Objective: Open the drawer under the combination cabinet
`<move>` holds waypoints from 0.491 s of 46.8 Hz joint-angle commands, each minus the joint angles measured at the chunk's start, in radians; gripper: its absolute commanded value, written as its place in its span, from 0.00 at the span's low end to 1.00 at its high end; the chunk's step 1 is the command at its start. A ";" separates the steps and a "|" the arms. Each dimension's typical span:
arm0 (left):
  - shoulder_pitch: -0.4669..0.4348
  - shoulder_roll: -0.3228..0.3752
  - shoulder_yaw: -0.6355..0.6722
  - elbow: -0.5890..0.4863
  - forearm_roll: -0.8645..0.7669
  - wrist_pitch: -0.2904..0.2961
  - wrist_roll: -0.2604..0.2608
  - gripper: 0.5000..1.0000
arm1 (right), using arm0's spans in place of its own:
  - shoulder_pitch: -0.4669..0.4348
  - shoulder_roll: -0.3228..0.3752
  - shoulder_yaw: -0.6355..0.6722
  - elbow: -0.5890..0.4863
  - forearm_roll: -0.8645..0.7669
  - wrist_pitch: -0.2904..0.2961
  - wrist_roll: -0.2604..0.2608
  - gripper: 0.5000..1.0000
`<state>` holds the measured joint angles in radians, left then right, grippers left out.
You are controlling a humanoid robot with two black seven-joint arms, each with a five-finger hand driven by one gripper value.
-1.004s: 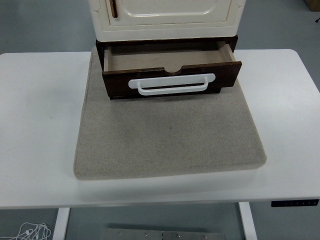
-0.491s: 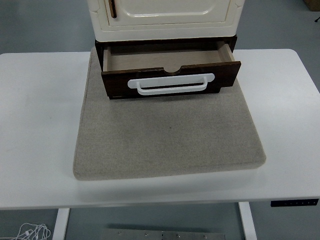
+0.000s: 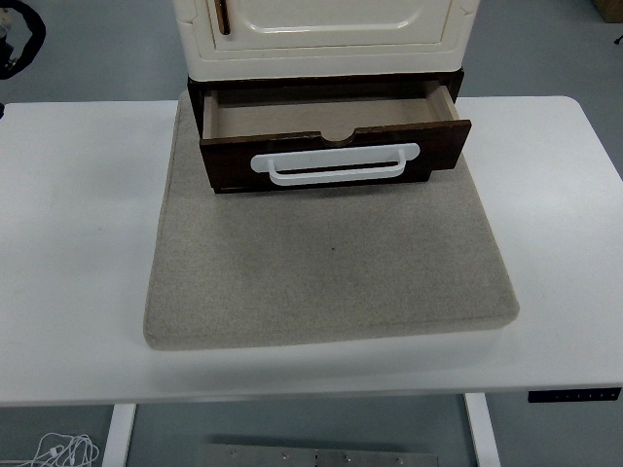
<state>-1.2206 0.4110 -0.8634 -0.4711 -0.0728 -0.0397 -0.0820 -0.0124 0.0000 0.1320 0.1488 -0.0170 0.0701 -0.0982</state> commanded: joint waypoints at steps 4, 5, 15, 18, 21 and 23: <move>0.042 -0.004 -0.002 0.000 -0.034 -0.043 -0.018 1.00 | 0.000 0.000 0.000 0.000 0.000 0.000 0.000 0.85; 0.049 -0.005 -0.002 0.000 -0.042 -0.048 -0.021 1.00 | -0.001 0.000 0.000 0.000 0.000 0.000 0.000 0.86; 0.076 -0.046 -0.002 0.022 -0.071 -0.072 -0.041 1.00 | -0.001 0.000 0.000 0.000 0.000 0.004 0.000 0.86; 0.078 -0.058 -0.002 0.041 -0.073 -0.072 -0.048 1.00 | -0.001 0.000 0.001 0.000 0.000 0.007 0.000 0.85; 0.081 -0.069 -0.002 0.061 -0.073 -0.075 -0.050 1.00 | 0.000 0.000 0.001 0.000 0.000 0.007 0.000 0.85; 0.089 -0.078 -0.003 0.071 -0.079 -0.078 -0.050 1.00 | 0.000 0.000 0.003 0.000 0.000 0.008 0.000 0.86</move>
<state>-1.1412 0.3462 -0.8654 -0.4165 -0.1457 -0.1144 -0.1315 -0.0134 0.0000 0.1333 0.1488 -0.0167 0.0766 -0.0982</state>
